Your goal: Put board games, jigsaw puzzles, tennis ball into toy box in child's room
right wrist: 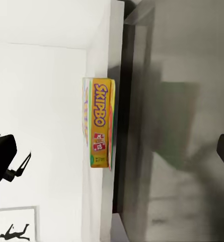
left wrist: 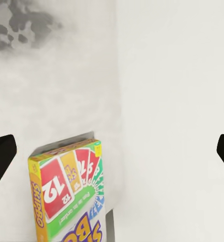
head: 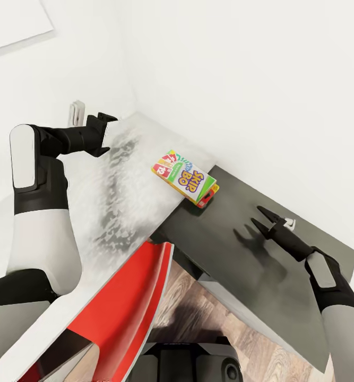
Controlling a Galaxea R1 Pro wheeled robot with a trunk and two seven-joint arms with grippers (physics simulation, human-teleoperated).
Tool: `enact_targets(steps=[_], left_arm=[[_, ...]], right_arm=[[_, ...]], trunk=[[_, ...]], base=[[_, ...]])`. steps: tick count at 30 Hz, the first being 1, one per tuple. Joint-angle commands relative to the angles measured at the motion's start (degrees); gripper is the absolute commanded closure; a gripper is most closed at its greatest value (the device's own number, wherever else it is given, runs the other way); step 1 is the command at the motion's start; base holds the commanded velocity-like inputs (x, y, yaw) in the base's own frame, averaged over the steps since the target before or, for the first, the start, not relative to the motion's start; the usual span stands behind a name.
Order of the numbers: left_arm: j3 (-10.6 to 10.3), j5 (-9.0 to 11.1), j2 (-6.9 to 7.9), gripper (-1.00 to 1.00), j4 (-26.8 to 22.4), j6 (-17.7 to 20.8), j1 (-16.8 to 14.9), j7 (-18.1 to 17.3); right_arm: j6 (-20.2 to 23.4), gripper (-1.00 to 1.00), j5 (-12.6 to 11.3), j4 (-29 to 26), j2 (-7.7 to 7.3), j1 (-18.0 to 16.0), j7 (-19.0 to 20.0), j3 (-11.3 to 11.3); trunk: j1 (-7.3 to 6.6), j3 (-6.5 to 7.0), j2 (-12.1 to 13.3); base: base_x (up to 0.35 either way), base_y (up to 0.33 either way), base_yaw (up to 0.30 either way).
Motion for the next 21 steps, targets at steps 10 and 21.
enact_targets(steps=[10, 21], left_arm=[[0.1, 0.5, -0.21, -1.00, 0.0, 0.2, -0.2, 0.5], [0.1, 0.4, -0.40, -1.00, 0.0, 0.3, -0.3, 0.5]], right_arm=[[-3.8, -1.00, -0.1, 2.9, 0.11, -0.1, -0.2, 0.1], [-7.0, -1.00, -0.2, 5.5, 0.10, -0.2, -0.3, 0.1]], trunk=[[0.03, 0.03, -0.1], [0.03, 0.06, -0.1]], base=[[0.000, 0.000, 0.125], [0.000, 0.000, 0.032]])
